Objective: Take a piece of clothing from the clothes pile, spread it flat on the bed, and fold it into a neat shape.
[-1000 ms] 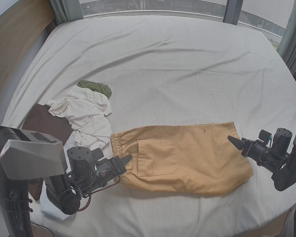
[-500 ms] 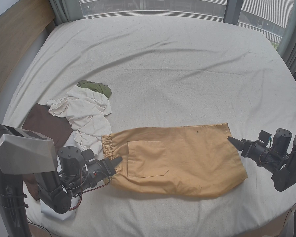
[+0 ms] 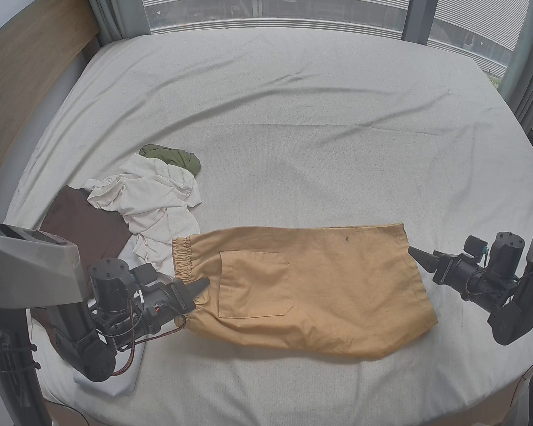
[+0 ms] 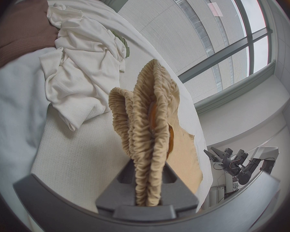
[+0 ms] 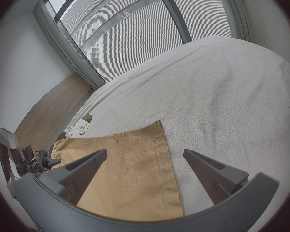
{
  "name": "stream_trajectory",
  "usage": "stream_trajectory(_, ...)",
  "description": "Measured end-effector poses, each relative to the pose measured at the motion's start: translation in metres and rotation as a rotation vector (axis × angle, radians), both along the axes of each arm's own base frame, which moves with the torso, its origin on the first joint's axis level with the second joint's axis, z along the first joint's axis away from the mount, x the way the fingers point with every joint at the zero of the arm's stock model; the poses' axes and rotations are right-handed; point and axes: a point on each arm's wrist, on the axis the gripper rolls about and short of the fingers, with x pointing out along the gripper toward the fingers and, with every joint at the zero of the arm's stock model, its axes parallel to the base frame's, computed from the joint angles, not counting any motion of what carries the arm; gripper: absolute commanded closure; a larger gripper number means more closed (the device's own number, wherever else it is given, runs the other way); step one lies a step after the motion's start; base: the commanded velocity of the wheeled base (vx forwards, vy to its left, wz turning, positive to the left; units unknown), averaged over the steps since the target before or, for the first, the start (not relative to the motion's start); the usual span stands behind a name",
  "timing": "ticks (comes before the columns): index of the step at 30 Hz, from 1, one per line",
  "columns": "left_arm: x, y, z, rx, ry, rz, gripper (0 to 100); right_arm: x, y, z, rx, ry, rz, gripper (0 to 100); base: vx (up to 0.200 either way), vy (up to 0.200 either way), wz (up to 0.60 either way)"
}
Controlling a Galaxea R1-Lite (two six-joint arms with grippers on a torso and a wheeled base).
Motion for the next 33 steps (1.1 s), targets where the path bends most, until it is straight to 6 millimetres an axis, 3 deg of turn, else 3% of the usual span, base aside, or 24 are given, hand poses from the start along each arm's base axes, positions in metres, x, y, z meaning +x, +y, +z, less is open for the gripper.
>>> stream_trajectory(16,-0.011,0.016,0.011,0.005,-0.010,0.009,100,0.001,0.001,0.002,0.001,-0.010,0.002,0,0.000,0.000,0.00)
stream_trajectory(26,-0.019,-0.011,0.018,-0.008,-0.042,-0.074,100,-0.001,0.006,0.003,0.002,-0.010,0.019,0,0.000,0.000,0.00)
stream_trajectory(33,-0.024,-0.028,0.034,-0.074,-0.071,-0.123,100,-0.001,0.007,0.003,0.002,-0.012,0.021,0,0.000,0.000,0.00)
